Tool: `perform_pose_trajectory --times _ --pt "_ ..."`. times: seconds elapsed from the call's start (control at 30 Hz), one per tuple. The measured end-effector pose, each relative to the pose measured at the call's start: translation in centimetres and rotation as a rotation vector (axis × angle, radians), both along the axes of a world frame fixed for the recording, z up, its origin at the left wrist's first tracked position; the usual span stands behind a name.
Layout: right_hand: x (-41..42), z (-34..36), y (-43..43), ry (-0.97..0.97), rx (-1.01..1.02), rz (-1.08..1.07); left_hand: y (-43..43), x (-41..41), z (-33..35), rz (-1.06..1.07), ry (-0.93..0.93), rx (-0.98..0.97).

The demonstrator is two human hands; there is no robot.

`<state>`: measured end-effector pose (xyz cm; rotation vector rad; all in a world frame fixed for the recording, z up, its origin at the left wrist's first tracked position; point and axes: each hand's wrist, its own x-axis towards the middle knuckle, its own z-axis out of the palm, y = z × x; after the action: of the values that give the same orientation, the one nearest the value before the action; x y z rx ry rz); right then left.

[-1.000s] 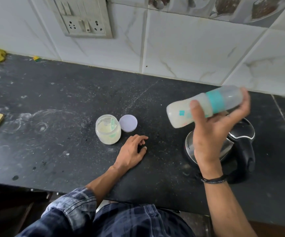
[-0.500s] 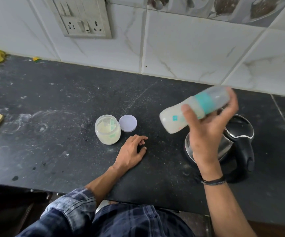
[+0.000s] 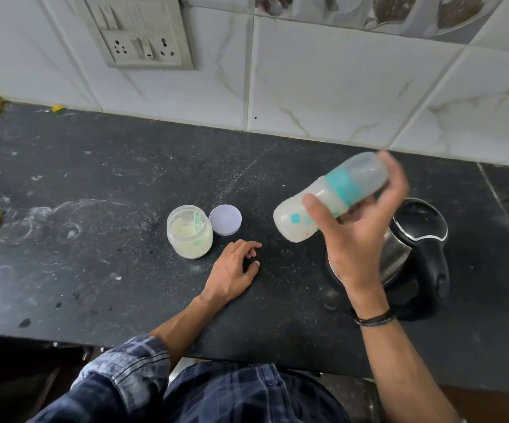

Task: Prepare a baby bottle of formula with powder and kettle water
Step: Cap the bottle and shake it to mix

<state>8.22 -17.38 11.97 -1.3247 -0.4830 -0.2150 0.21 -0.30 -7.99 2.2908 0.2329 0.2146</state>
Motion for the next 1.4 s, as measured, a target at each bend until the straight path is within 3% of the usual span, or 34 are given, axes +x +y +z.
perform_pose_trajectory --times 0.1,0.23,0.37,0.5,0.63,0.73,0.87,1.0,1.13,1.27,1.4 --pt "1.1 0.0 -0.2 -0.119 0.049 -0.052 -0.1 0.1 0.0 0.011 0.0 0.004" --pt "0.9 0.5 -0.4 -0.019 -0.084 0.071 0.0 0.0 0.0 -0.005 0.003 -0.005" --pt "1.8 0.9 -0.3 -0.097 0.026 -0.03 -0.1 0.1 0.1 0.002 -0.003 0.006" --pt "1.0 0.0 -0.2 0.009 -0.236 0.111 0.0 0.0 0.0 0.002 0.006 -0.006" --pt "0.9 -0.2 0.1 0.024 -0.003 -0.002 -0.1 0.1 0.0 0.016 0.012 -0.009" --pt "1.0 -0.2 0.3 0.055 -0.129 0.07 0.0 0.1 0.1 0.008 0.018 -0.002" --pt "1.5 -0.3 0.3 0.022 0.04 -0.05 0.0 0.1 0.3 0.004 0.016 -0.004" --pt "1.7 0.2 0.3 0.039 -0.149 0.109 0.0 0.0 0.3 -0.001 0.023 0.003" --pt "2.3 0.2 -0.2 -0.014 0.011 -0.046 0.0 0.1 0.4 0.009 0.014 -0.005" --pt "1.6 0.3 -0.4 0.032 -0.2 0.163 -0.1 0.0 0.4 0.001 0.017 -0.001" --pt "1.1 -0.1 0.1 0.026 0.039 0.025 -0.1 0.1 0.4 0.011 0.012 0.002"
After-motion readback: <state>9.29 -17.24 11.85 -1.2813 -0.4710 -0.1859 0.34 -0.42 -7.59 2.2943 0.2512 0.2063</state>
